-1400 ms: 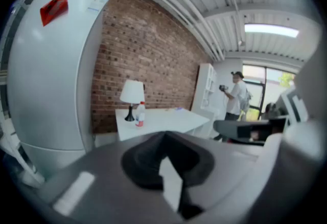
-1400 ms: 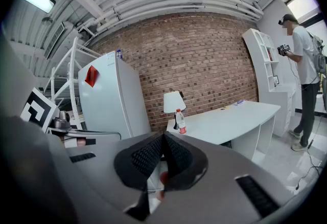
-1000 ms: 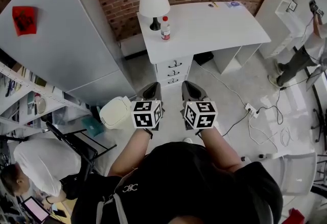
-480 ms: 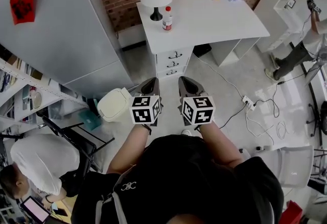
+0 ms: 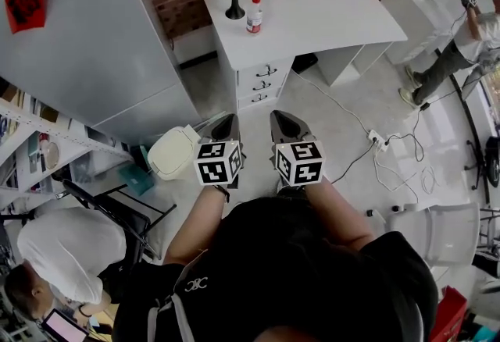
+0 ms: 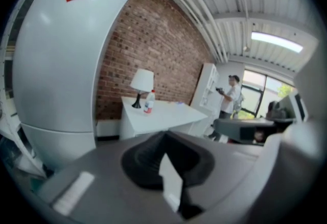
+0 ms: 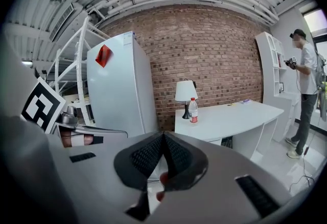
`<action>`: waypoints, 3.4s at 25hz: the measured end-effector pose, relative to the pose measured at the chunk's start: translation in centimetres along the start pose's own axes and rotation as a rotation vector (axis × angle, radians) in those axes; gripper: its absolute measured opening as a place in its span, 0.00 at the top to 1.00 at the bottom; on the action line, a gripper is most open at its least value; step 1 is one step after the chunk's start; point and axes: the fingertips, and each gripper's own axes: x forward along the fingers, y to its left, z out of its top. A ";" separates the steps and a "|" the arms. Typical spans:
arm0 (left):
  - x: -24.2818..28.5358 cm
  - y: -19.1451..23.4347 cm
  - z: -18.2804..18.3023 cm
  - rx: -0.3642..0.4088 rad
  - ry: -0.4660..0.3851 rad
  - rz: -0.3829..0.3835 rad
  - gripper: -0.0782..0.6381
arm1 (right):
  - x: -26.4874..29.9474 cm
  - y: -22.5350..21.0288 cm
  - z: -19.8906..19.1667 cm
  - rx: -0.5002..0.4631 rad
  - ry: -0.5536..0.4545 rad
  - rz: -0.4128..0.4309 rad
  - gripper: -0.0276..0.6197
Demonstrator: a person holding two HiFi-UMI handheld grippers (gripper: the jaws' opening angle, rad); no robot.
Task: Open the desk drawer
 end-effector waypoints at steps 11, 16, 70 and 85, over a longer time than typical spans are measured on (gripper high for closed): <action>3.1 2.4 0.2 -0.001 0.040 0.043 0.89 | 5.2 -2.8 0.5 0.033 0.006 0.007 0.97; 7.4 3.9 1.8 -0.008 0.053 0.086 0.89 | 10.3 -4.6 2.7 -0.004 -0.012 0.064 0.97; 30.2 2.7 -5.2 0.060 0.474 0.029 0.89 | 37.7 -29.3 -28.2 1.387 0.221 -0.022 0.97; 28.0 4.3 -8.2 -0.011 0.505 0.125 0.89 | 43.9 -30.0 -29.6 1.405 0.236 -0.058 0.88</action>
